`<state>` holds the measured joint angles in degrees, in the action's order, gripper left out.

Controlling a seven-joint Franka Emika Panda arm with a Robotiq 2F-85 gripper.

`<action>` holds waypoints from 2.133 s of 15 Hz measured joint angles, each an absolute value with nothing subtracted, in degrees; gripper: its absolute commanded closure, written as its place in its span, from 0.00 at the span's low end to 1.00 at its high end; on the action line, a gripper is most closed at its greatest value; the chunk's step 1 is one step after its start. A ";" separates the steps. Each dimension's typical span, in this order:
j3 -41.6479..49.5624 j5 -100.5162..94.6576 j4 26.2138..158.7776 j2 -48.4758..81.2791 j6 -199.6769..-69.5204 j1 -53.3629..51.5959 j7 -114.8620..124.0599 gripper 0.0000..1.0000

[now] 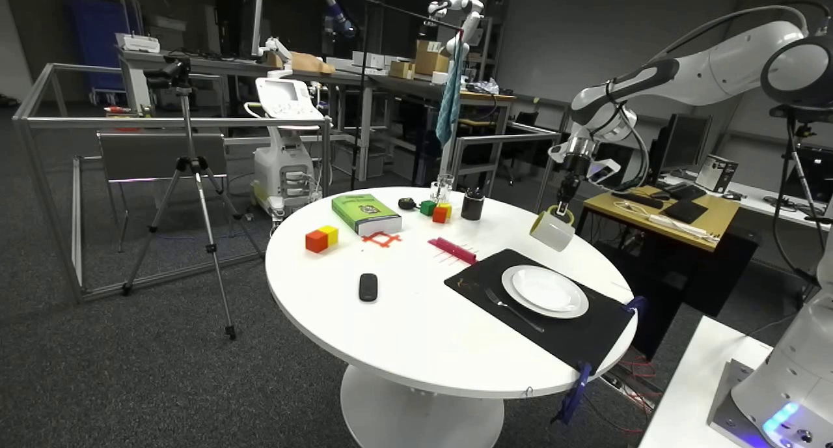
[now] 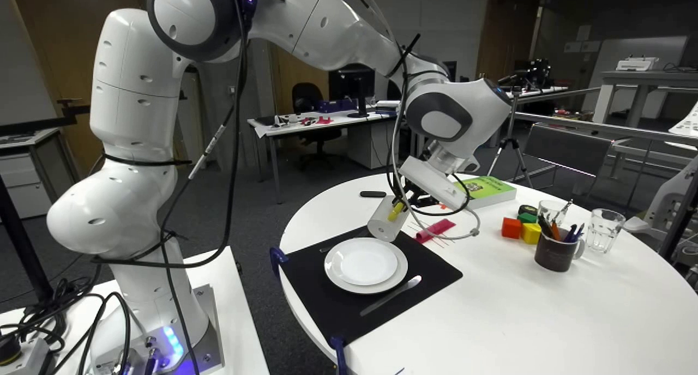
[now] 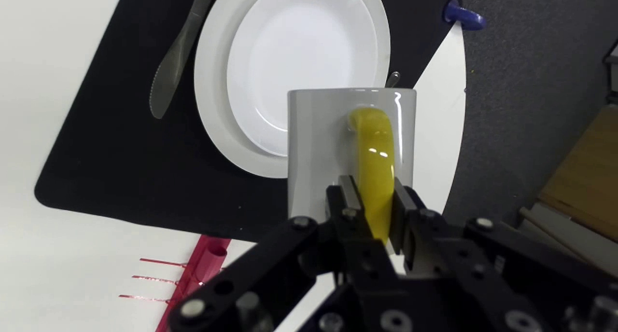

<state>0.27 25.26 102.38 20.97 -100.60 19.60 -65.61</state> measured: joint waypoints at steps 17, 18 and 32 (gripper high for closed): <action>5.68 37.17 103.63 20.85 -92.35 21.35 -98.12 0.95; 5.88 37.62 103.63 20.85 -92.36 21.35 -100.04 0.95; 6.31 41.49 103.63 20.98 -91.31 21.23 -113.95 0.81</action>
